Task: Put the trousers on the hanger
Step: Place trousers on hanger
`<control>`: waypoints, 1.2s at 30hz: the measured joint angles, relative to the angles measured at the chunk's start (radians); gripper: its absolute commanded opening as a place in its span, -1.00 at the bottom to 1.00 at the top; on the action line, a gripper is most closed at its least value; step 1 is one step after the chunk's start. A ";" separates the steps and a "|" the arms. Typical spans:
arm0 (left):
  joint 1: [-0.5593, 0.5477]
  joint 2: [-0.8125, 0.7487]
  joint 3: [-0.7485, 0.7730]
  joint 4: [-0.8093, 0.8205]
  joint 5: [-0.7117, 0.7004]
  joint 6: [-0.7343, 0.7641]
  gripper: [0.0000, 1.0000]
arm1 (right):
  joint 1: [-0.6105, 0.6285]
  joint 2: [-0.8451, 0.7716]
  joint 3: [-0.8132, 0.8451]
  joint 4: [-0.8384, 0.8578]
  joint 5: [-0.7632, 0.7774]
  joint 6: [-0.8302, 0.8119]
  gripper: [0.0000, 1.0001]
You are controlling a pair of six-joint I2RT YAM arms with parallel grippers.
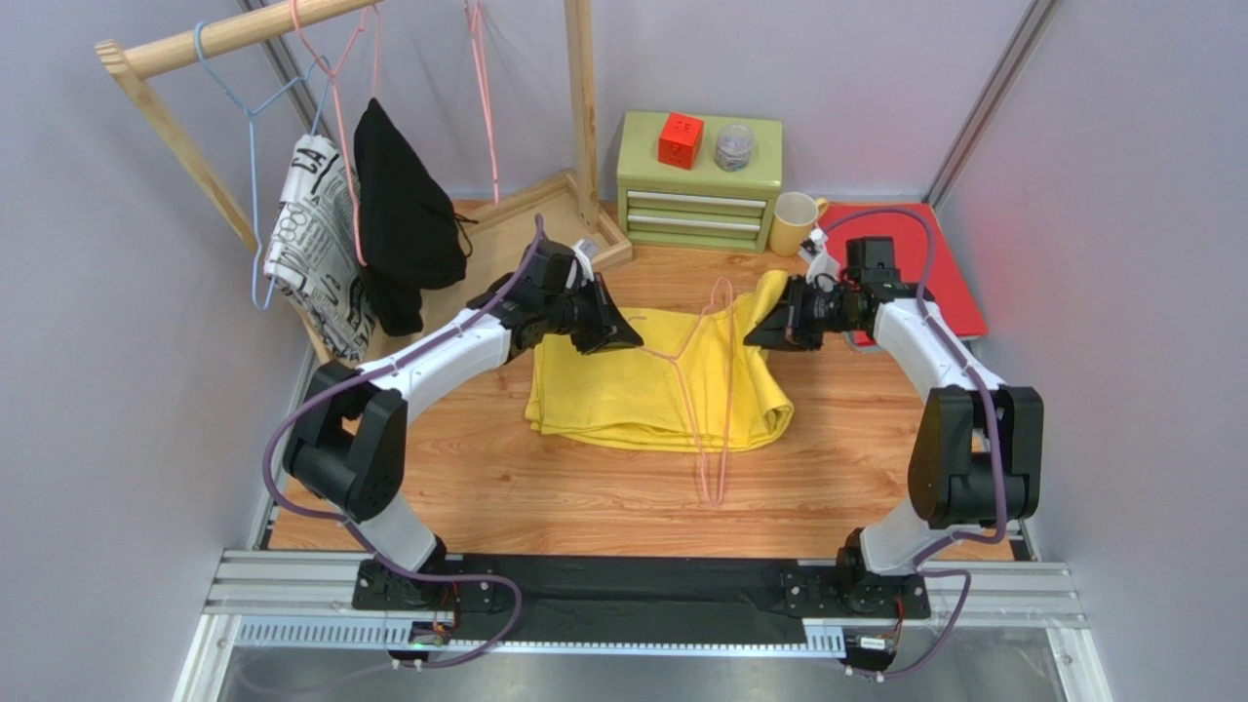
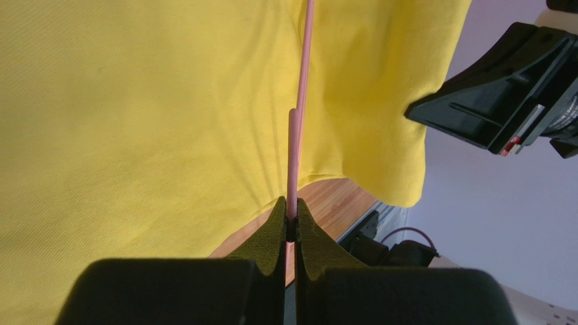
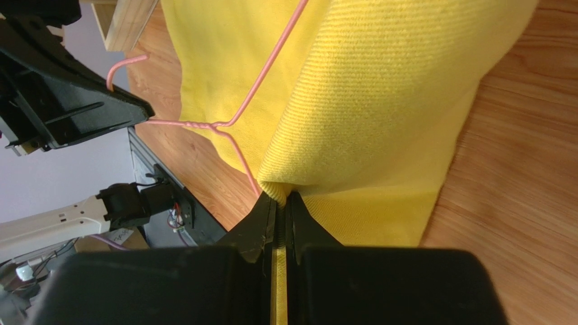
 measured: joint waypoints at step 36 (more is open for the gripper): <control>0.116 -0.111 -0.092 0.012 0.022 -0.021 -1.00 | 0.388 0.372 -0.100 0.724 0.217 0.403 -0.44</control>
